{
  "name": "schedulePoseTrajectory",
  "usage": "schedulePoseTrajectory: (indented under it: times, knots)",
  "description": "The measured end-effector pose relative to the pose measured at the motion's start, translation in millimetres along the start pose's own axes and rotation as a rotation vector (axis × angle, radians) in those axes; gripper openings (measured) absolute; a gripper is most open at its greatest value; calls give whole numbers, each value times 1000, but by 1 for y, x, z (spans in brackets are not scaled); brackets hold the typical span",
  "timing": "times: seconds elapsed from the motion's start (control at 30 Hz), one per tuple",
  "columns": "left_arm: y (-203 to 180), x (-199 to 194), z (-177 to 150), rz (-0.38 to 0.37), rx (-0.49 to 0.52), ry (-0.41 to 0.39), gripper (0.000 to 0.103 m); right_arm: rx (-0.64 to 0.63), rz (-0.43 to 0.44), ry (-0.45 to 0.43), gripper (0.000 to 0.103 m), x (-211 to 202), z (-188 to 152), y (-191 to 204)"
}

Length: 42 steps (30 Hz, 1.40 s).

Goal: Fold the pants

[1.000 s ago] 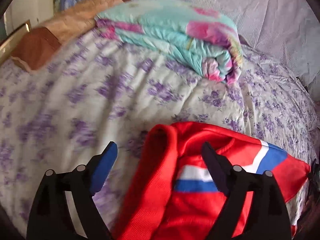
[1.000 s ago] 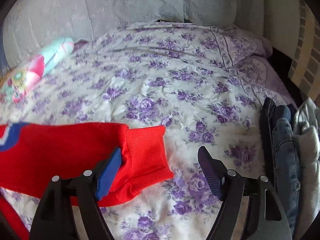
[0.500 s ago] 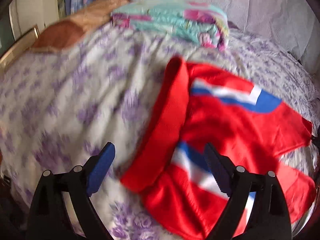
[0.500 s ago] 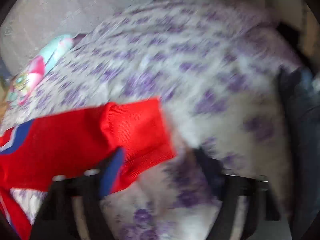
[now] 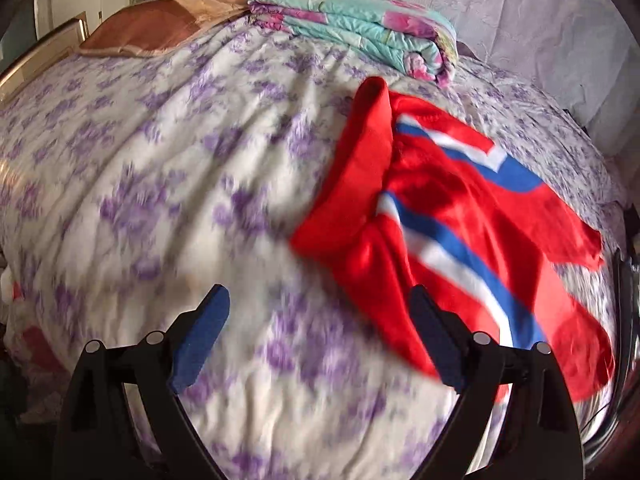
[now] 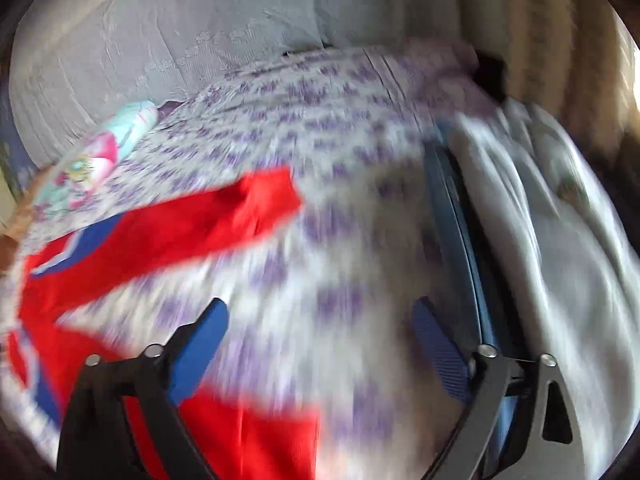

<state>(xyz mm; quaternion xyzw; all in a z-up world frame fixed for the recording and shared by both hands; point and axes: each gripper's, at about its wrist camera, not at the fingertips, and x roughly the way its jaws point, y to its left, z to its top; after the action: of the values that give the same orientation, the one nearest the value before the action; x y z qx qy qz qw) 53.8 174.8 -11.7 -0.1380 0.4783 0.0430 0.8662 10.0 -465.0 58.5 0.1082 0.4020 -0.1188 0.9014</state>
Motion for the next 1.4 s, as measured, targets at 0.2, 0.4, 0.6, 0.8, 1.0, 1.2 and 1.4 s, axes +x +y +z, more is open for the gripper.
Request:
schedulePoseTrajectory:
  times: [0.2,0.4,0.6,0.8,1.0,1.2,1.4]
  knots:
    - [-30,30,-5,-58,29,14,88,-62,94,138,49,13,-87,16]
    - [-36,20,1,-44,26,-33,20,-121,50,78,7,-16,-82,24]
    - [-25,16,-18,7,44,-26,41,-115,-86,62,56,-18,-77,7]
    - [3,-29,23,105,41,-147,87,-307,143,-124,75,-55,1,80]
    - [-10,7,107,7,92,-131,89,-696,335,-55,75,23,55,254]
    - [-29,105,164,-33,68,39,89,-827,348,78,75,131,75,350]
    - [-46,156,176,-14,114,151,93,-902,337,108,75,188,77,387]
